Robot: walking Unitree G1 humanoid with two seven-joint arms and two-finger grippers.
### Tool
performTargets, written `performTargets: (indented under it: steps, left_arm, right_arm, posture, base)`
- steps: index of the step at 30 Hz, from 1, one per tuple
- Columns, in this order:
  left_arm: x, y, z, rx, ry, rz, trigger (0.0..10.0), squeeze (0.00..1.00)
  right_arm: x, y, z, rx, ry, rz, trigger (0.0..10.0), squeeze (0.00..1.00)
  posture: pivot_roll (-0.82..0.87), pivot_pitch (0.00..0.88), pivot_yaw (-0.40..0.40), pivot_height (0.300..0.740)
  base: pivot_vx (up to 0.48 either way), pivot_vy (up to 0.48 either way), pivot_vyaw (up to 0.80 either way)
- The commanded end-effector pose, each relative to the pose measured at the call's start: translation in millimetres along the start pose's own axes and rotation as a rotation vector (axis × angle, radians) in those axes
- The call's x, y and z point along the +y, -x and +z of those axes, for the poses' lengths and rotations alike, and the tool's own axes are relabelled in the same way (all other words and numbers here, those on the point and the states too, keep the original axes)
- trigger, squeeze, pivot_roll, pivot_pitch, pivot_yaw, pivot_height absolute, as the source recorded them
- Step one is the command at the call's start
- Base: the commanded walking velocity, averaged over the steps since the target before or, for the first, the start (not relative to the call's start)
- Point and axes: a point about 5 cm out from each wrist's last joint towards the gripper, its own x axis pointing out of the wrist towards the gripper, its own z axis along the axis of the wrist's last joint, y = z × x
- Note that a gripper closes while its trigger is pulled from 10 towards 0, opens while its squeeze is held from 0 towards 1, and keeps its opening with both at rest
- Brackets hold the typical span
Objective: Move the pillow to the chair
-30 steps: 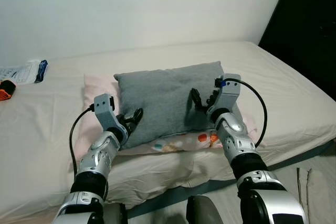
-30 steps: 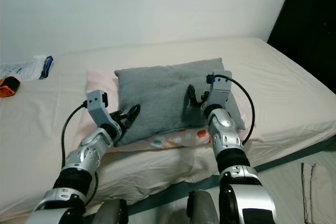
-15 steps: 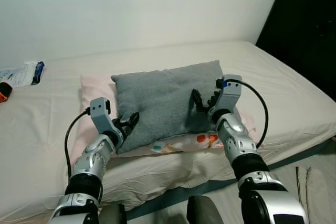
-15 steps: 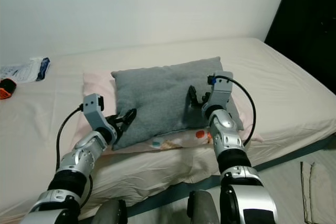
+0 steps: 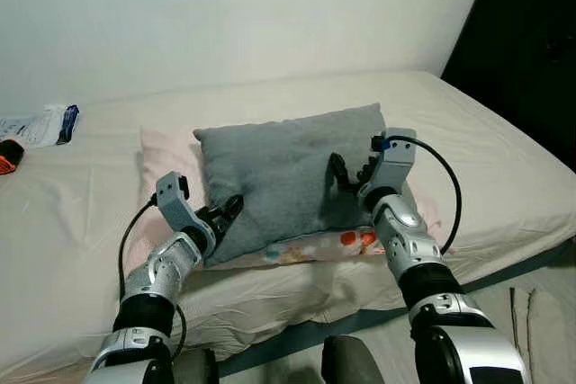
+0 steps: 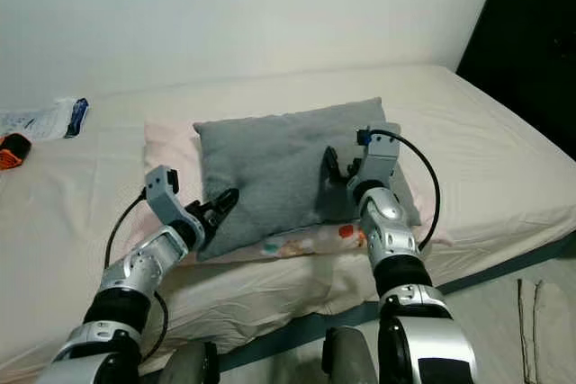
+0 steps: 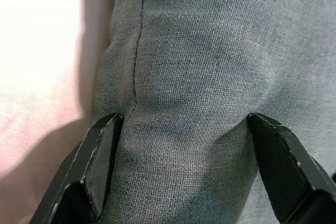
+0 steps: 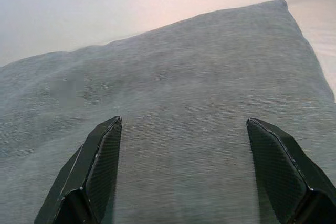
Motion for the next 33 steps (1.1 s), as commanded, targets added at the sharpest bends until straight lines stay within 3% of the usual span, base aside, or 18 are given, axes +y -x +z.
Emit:
performTargets:
  steps: [1, 2, 6, 8, 10, 13, 14, 15, 16, 25, 26, 27, 28, 29, 31, 32, 33]
  left_arm:
    - [-15.5, -6.2, -4, 0.013, 0.06, -0.069, 10.0, 0.0]
    - [-22.7, -8.5, -3, 0.002, 0.101, -0.102, 10.0, 0.0]
    - [-29.7, -11.0, -3, 0.0, 0.107, -0.125, 10.0, 0.0]
    - [-38.8, -17.1, -18, 0.045, -0.071, -0.122, 10.0, 0.0]
    - [-44.5, -19.5, -24, 0.054, -0.096, -0.139, 10.0, 0.0]
    - [-54.5, -21.2, -28, 0.045, -0.03, -0.182, 10.0, 0.0]
    - [-59.6, -21.8, -26, 0.032, 0.039, -0.207, 10.0, 0.0]
    - [-59.6, -21.8, -26, 0.032, 0.039, -0.207, 10.0, 0.0]
    - [-63.6, -22.3, -25, 0.024, 0.09, -0.229, 10.0, 0.0]
    - [-79.5, -31.4, -20, 0.037, 0.226, -0.236, 10.0, 0.0]
    - [-81.7, -32.8, -21, 0.044, 0.195, -0.231, 9.6, 0.0]
    - [-83.3, -34.2, -22, 0.055, 0.104, -0.22, 7.4, 0.0]
    - [-84.2, -35.0, -24, 0.062, 0.036, -0.214, 7.4, 0.0]
    - [-84.2, -35.4, -26, 0.074, -0.059, -0.199, 3.1, 0.0]
    - [-84.2, -35.4, -26, 0.074, -0.059, -0.199, 3.1, 0.0]
    - [-84.1, -35.5, -27, 0.081, -0.114, -0.192, 3.1, 0.0]
    - [-84.1, -35.5, -27, 0.081, -0.114, -0.192, 3.1, 0.0]
  right_arm:
    - [-2.6, 1.6, -2, 0.011, -0.015, -0.004, 10.0, 0.0]
    - [-3.0, 1.7, -2, 0.01, -0.014, -0.004, 10.0, 0.0]
    - [-3.4, 1.9, -2, 0.01, -0.014, -0.005, 10.0, 0.0]
    - [-3.7, 2.4, -3, 0.011, -0.013, -0.008, 10.0, 0.0]
    - [-3.6, 2.7, -3, 0.012, -0.012, -0.009, 10.0, 0.0]
    - [-3.9, 3.1, -4, 0.013, -0.012, -0.01, 10.0, 0.0]
    - [-4.2, 3.0, -3, 0.013, -0.011, -0.011, 10.0, 0.0]
    - [-4.2, 3.0, -3, 0.013, -0.011, -0.011, 10.0, 0.0]
    - [-4.4, 3.0, -3, 0.013, -0.011, -0.012, 10.0, 0.0]
    - [-2.8, 2.3, -4, 0.017, -0.007, -0.009, 10.0, 0.0]
    - [-2.1, 2.2, -4, 0.017, -0.006, -0.007, 10.0, 0.0]
    - [-1.6, 2.0, -4, 0.018, -0.006, -0.006, 10.0, 0.0]
    - [-1.3, 1.8, -4, 0.018, -0.005, -0.006, 10.0, 0.0]
    - [-1.3, 1.7, -4, 0.018, -0.004, -0.007, 10.0, 0.0]
    - [-1.3, 1.7, -4, 0.018, -0.004, -0.007, 10.0, 0.0]
    - [-1.4, 1.6, -3, 0.017, -0.004, -0.007, 10.0, 0.0]
    - [-1.4, 1.6, -3, 0.017, -0.004, -0.007, 10.0, 0.0]
  posture:
    - [-0.01, 0.0, -0.066, 0.601]
    - [-0.01, 0.0, -0.066, 0.601]
    - [-0.01, 0.0, -0.065, 0.601]
    - [-0.02, 0.0, -0.062, 0.601]
    - [-0.03, 0.0, -0.059, 0.601]
    - [-0.03, 0.0, -0.059, 0.601]
    - [-0.03, 0.0, -0.058, 0.601]
    - [-0.03, 0.0, -0.058, 0.601]
    - [-0.03, 0.0, -0.059, 0.601]
    - [-0.03, 0.0, -0.066, 0.601]
    - [-0.02, 0.0, -0.065, 0.601]
    - [-0.02, 0.0, -0.064, 0.601]
    - [-0.02, 0.0, -0.065, 0.601]
    - [-0.02, 0.0, -0.063, 0.601]
    - [-0.02, 0.0, -0.063, 0.601]
    - [-0.02, 0.0, -0.063, 0.601]
    - [-0.02, 0.0, -0.063, 0.601]
  base:
    - [0.0, 0.0, 0.0]
    - [0.0, 0.0, 0.0]
    - [0.0, 0.0, 0.0]
    - [0.0, 0.0, 0.0]
    - [0.0, 0.0, 0.0]
    - [0.0, 0.0, 0.0]
    - [0.0, 0.0, 0.0]
    - [0.0, 0.0, 0.0]
    - [0.0, 0.0, 0.0]
    - [0.0, 0.0, 0.0]
    - [0.0, 0.0, 0.0]
    - [0.0, 0.0, 0.0]
    - [0.0, 0.0, 0.0]
    - [0.0, 0.0, 0.0]
    - [0.0, 0.0, 0.0]
    - [0.0, 0.0, 0.0]
    - [0.0, 0.0, 0.0]
